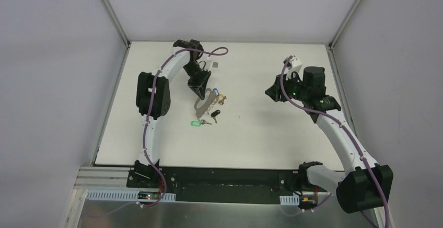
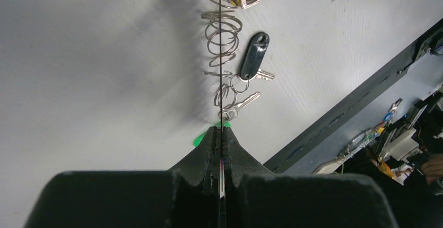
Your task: Put the keys on the keyring
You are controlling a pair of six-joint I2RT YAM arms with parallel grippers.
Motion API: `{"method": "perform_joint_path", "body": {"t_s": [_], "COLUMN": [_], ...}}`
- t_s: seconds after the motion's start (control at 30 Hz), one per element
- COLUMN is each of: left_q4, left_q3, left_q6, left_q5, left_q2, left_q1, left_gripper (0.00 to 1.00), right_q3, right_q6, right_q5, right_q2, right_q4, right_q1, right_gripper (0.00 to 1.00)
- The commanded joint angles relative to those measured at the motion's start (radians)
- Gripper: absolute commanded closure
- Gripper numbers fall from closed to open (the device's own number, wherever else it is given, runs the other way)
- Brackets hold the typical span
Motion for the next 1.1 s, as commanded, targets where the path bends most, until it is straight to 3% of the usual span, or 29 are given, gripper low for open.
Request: {"method": "perform_joint_path", "body": {"t_s": [0.0, 0.8, 1.07], "left_q4": [-0.046, -0.073, -0.079], "left_q3": [0.054, 0.028, 0.043], "left_q6": [0.038, 0.122, 0.156], "left_q5": [0.004, -0.175, -0.239], "left_q2": [-0.002, 0.026, 0.037], "left_q1": [0.022, 0.159, 0.172], "left_gripper": [1.00, 1.00, 0.84], "right_q3": [-0.006, -0.021, -0.024], "right_q6": [0.020, 0.024, 0.024], "right_q5": [-0.047, -0.075, -0.083], "right_q2": [0.000, -0.024, -0.033], "right_q4": [0.043, 0.039, 0.037], "right_q1": [-0.011, -0.024, -0.027], "right_gripper": [0.57, 0.55, 0.55]}}
